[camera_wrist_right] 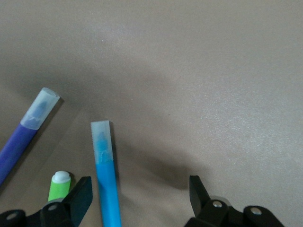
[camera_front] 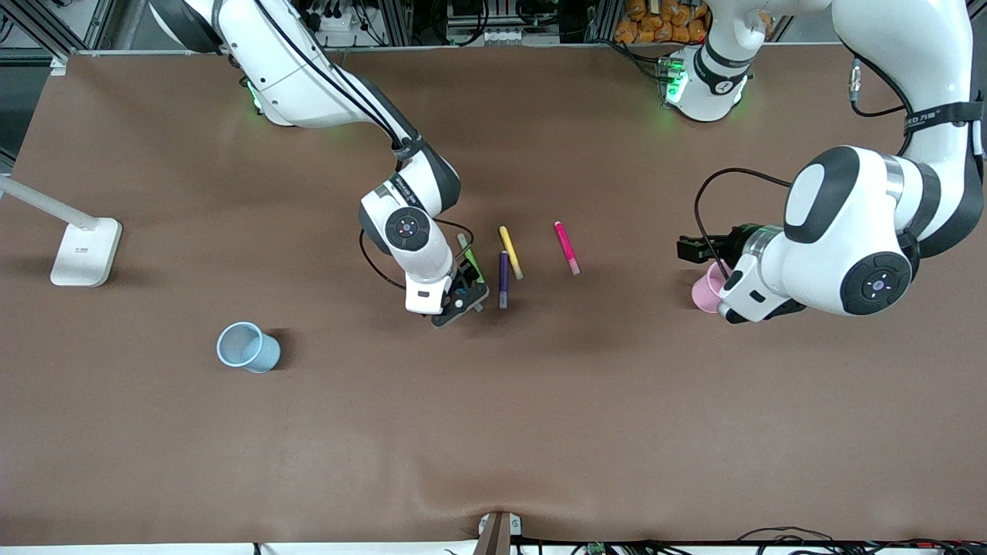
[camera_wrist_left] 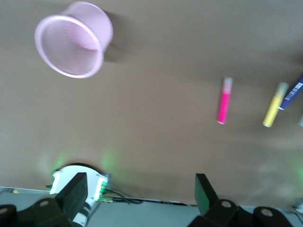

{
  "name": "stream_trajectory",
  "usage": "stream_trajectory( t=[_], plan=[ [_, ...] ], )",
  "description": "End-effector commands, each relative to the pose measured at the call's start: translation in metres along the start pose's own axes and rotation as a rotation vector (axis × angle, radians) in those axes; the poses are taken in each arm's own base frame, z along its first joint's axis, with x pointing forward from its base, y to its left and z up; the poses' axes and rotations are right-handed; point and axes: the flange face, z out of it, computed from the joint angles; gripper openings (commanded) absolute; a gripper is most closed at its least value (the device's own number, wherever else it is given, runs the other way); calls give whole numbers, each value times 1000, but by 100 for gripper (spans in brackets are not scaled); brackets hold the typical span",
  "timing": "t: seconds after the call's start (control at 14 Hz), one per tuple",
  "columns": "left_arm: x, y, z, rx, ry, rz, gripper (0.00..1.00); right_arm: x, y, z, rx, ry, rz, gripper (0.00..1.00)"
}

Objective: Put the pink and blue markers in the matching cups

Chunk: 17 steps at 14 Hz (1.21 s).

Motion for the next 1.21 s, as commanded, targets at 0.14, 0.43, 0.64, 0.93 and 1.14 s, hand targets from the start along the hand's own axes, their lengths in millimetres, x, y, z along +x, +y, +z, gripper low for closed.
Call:
stream_trajectory(
  t=[0.14,0.43,0.64,0.93,1.14],
  plan=[
    [29,13,40,-26,-93,-33,100,4,-1,7,-18,15,7,83],
    [41,45,72,-10,-91,-185,100,4,-2,7,-17,15,6,72],
    [51,79,110,-11,-75,-221,100,4,-2,7,-17,15,7,58],
    [47,110,155,-66,-60,-262,100,4,1,7,-16,15,13,43],
    [48,127,191,-66,-73,-253,100,4,1,6,-16,17,15,26]
  ],
)
